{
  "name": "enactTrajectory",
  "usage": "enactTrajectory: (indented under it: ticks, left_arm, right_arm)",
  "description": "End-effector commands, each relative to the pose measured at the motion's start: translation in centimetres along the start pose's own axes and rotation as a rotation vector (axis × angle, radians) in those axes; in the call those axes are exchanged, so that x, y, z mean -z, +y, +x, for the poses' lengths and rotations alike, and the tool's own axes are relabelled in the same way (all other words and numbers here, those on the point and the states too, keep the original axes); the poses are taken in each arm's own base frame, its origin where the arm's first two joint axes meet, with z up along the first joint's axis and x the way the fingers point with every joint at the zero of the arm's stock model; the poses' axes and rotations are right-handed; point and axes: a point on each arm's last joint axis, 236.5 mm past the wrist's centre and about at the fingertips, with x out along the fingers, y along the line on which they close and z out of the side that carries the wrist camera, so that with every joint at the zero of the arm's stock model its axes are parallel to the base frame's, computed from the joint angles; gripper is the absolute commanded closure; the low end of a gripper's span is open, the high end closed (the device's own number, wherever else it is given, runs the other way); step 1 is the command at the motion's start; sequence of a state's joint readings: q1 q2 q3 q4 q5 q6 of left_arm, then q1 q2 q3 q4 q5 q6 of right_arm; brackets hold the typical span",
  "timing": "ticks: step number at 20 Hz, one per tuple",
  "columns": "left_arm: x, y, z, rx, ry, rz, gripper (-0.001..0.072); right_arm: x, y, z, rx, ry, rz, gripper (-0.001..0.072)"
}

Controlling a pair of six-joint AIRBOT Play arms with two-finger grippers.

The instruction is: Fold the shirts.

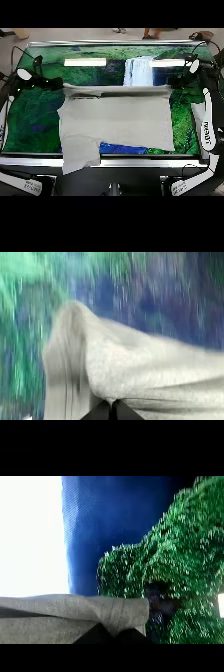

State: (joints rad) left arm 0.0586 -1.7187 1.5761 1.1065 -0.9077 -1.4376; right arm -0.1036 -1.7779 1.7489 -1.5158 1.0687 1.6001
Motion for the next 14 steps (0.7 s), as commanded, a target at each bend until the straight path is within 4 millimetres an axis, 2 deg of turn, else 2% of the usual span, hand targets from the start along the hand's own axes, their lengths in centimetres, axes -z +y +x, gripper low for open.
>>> enactTrajectory:
  ticks: [1,2,3,4,6,8,9,11,13,14]
  left_arm:
    - [-6.1,-0.4,0.9,-0.003,-0.197,0.015,0.0682]
    - [-6.9,-0.6,0.6,-0.001,-0.218,0.020,0.0682]
    - [-6.7,-0.7,0.6,0.002,-0.205,0.022,0.0682]
    - [-5.3,-0.8,0.9,0.008,-0.143,0.024,0.0682]
    - [-0.1,-0.6,1.0,0.003,0.078,0.048,0.0682]
    - [5.5,1.2,-0.5,-0.071,0.324,0.101,0.0683]
    - [7.7,2.3,-1.2,-0.114,0.419,0.105,0.0683]
    - [10.9,3.4,-0.9,-0.161,0.515,0.000,0.0682]
    - [14.2,3.0,0.1,-0.124,0.597,-0.056,0.0682]
    - [15.2,2.3,0.3,-0.092,0.620,-0.082,0.0679]
  right_arm:
    - [-4.7,1.4,0.6,-0.069,-0.200,0.078,0.0684]
    - [-4.4,1.9,0.6,-0.092,-0.185,0.095,0.0684]
    - [-3.4,2.3,0.7,-0.107,-0.141,0.104,0.0684]
    - [-1.5,2.5,0.9,-0.113,-0.058,0.104,0.0684]
    - [4.7,2.4,0.5,-0.096,0.202,0.077,0.0685]
    - [9.3,0.9,-1.0,-0.034,0.402,0.033,0.0685]
    - [10.7,0.7,-1.5,-0.026,0.467,0.021,0.0685]
    - [13.1,1.5,-0.8,-0.053,0.542,0.056,0.0684]
    - [16.4,2.8,0.9,-0.086,0.635,0.081,0.0684]
    - [17.3,2.7,1.4,-0.079,0.665,0.100,0.0683]
